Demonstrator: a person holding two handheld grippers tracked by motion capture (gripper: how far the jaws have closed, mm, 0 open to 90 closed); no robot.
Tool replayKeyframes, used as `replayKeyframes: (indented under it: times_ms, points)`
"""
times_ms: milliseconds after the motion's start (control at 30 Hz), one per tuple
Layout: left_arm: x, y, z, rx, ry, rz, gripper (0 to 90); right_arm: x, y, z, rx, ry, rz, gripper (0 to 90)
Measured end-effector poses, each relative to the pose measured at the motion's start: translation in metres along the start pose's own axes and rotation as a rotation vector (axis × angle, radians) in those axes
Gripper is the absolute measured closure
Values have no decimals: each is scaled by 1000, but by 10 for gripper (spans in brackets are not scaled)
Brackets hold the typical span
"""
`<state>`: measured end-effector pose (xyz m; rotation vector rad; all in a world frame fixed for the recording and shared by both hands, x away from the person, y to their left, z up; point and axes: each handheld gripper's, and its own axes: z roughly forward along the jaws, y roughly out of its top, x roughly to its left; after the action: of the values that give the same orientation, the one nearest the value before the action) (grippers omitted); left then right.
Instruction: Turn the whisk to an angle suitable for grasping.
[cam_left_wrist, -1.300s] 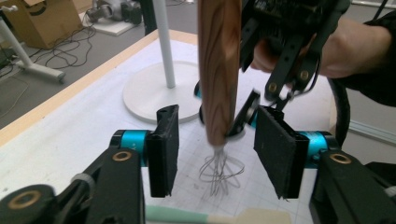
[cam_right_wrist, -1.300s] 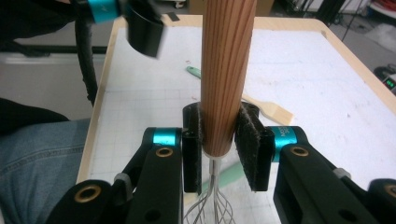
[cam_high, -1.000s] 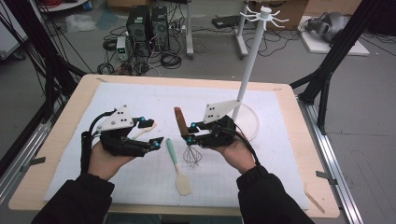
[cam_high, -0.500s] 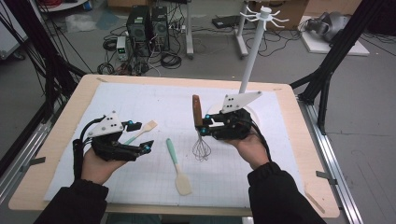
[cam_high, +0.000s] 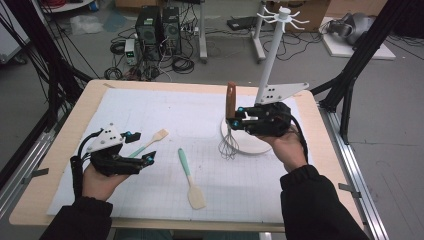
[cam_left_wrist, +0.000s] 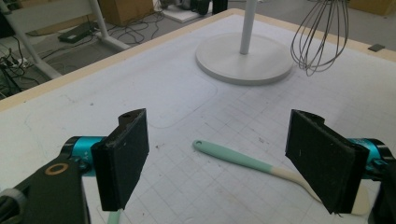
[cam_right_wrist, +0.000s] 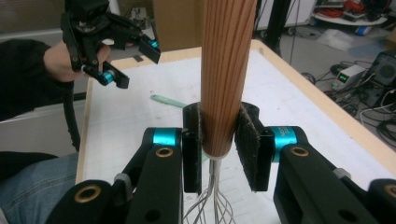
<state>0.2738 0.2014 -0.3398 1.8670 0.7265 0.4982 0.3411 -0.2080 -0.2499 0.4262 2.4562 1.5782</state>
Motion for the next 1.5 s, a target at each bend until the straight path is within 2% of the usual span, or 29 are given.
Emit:
replayKeyframes:
  times_ms: [333,833,1067,1200,1500]
  points:
    - [-2,-8,2,6,5,6,212,-10,12,-15,19,-17,11,724]
    - [4,-12,-1,-7,34,-5,198,-23,28,-32,-10,-42,21,724]
    - [5,-16,-1,-3,31,-16,198,-29,34,-39,-17,-53,22,725]
    - [5,-16,-1,0,35,-8,198,-33,39,-46,-19,-71,32,724]
    - [8,-17,-4,-6,42,-15,196,-37,50,-58,-22,-93,23,724]
